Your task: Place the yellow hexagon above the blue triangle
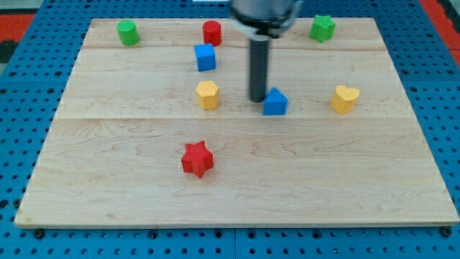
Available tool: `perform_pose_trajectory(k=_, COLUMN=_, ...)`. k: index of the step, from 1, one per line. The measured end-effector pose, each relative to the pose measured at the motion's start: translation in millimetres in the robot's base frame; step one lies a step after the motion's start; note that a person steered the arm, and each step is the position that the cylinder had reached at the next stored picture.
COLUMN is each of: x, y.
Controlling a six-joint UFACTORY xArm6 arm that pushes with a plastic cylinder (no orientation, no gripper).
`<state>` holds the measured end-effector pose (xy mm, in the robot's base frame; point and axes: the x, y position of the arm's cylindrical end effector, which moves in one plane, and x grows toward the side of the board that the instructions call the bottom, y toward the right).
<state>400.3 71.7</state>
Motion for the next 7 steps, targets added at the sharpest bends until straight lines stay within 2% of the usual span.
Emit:
perform_pose_trajectory(k=1, x=0, y=53)
perform_pose_trajectory(k=2, x=0, y=-12)
perform_pose_trajectory(k=3, x=-18, y=-71)
perform_pose_trajectory(k=4, x=-68, y=-105)
perform_pose_trajectory(k=5, x=-38, y=-171)
perform_pose_trajectory(k=6, x=3, y=-148)
perform_pose_trajectory(k=7, x=-4, y=-56)
